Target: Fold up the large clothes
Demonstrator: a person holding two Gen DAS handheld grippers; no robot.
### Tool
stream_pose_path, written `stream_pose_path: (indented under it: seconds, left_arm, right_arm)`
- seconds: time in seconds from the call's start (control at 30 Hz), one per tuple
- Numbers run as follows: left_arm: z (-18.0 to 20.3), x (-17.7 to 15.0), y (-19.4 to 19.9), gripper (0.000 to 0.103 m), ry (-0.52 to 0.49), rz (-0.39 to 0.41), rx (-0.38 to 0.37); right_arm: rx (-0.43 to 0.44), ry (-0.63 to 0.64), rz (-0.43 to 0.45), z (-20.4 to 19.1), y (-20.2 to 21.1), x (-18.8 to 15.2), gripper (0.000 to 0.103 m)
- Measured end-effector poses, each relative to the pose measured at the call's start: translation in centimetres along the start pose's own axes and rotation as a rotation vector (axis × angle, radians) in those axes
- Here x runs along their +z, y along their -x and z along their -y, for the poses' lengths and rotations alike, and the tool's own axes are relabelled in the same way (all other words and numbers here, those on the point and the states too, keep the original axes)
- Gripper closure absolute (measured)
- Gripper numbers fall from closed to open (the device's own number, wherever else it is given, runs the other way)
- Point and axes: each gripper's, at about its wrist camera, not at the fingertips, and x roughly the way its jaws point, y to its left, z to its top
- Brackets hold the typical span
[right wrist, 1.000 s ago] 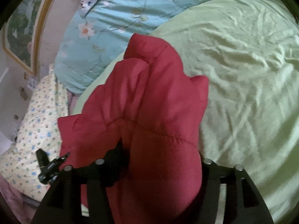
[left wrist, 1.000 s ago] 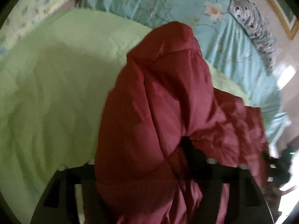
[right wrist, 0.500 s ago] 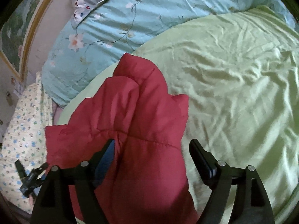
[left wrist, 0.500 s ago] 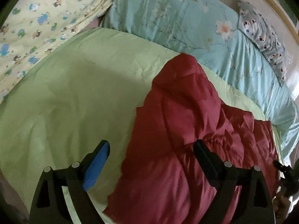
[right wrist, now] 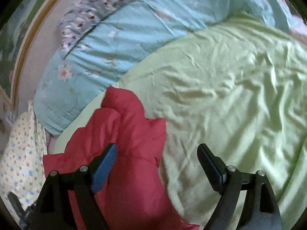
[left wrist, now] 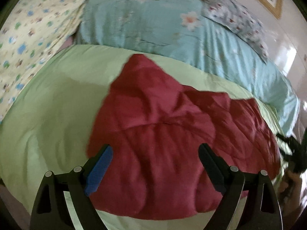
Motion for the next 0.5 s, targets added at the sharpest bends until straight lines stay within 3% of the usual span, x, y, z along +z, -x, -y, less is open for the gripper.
stream_pose_path:
  seconds: [0.2, 0.3, 0.5]
  left_arm:
    - [2.9, -1.2, 0.1, 0.011, -0.095, -0.018, -0.034]
    - [3.2, -1.7, 0.5, 0.011, -0.114, -0.017, -0.052]
    - [2.6, -1.9, 0.7, 0.011, -0.12, -0.015, -0.081]
  right_arm:
    - [-0.005, 0.236, 0.12, -5.3, 2.0, -1.3, 0.016]
    - [0.044, 0.279, 0.11, -6.9, 2.0, -2.6, 0.016]
    - [0.059, 0.329, 0.053, -8.6, 1.3, -4.9, 0.016]
